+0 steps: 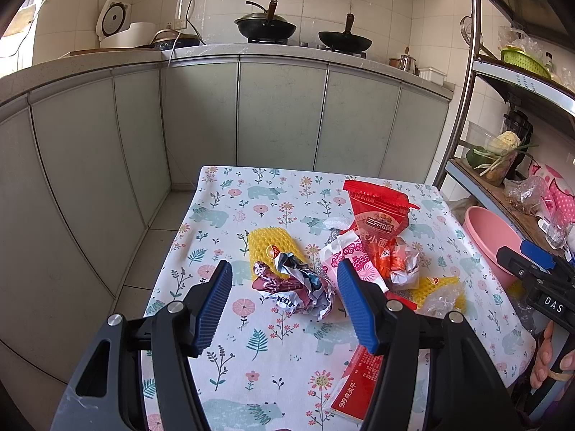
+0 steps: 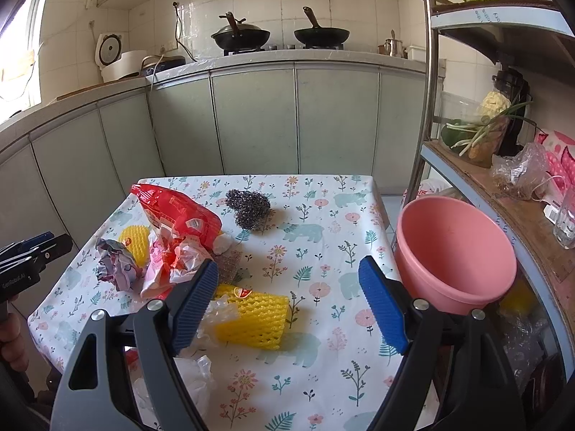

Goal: Collect trash

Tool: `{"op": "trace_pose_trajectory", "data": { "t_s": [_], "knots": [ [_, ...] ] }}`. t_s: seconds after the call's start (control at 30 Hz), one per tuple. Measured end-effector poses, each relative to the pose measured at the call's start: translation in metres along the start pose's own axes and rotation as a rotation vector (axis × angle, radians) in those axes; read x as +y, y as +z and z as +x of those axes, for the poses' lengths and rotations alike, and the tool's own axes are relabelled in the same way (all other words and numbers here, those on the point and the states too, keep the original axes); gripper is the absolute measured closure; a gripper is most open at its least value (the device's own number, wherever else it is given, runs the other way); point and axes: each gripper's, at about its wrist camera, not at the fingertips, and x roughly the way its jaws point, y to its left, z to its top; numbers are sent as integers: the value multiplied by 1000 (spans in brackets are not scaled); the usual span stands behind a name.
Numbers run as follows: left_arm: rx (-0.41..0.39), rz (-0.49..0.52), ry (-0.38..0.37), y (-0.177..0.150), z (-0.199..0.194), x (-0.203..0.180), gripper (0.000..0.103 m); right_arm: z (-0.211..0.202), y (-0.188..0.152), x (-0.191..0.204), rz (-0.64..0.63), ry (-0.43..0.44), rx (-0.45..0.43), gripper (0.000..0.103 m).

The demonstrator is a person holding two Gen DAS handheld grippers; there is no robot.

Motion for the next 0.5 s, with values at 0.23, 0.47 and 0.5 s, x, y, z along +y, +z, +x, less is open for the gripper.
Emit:
{"op": "trace_pose_trajectory", "data": {
  "t_s": [0.23,0.47,0.5],
  "knots": [
    [-2,0,-1,0,-1,1,43,-1,1,-1,-1,-2,-1,22],
    [-3,0,-1,0,-2,1,43,-1,1,-1,-2,-2,-2,22],
    [-3,-1,-2,0,-2,0,43,-1,1,-1,-2,-2,-2,22]
  ]
}}
